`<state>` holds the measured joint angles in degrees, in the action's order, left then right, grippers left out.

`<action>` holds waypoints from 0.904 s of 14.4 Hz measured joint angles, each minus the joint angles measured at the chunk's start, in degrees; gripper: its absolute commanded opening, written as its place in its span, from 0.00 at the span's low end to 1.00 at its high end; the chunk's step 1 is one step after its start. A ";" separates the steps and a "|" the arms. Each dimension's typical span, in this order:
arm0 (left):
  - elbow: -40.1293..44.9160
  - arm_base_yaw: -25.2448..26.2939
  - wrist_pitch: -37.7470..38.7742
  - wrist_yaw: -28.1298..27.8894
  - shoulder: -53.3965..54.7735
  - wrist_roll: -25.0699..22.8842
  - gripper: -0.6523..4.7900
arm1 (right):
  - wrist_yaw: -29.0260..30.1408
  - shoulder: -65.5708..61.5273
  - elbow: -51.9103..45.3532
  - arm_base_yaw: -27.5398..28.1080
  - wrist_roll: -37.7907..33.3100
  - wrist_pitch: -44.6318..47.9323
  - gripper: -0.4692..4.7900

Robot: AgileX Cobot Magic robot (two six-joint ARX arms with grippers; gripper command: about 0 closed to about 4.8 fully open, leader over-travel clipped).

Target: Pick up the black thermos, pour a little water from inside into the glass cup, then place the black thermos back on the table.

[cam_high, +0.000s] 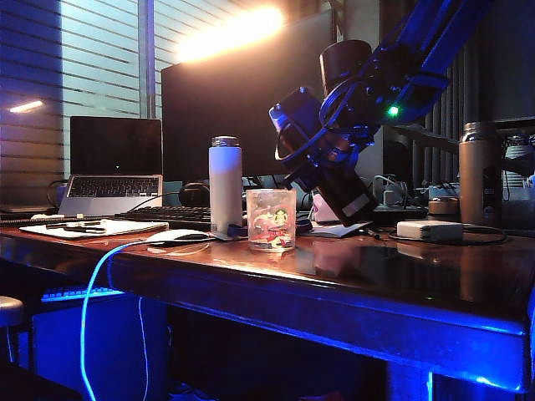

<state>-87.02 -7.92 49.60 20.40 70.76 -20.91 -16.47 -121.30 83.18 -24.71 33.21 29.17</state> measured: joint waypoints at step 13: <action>0.00 0.00 -0.02 0.02 0.00 0.04 0.16 | -1.62 -1.33 0.04 0.00 6.88 -1.22 0.14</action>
<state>-87.02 -7.92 49.58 20.43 70.76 -20.86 -18.09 -122.63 83.22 -24.71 40.10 27.94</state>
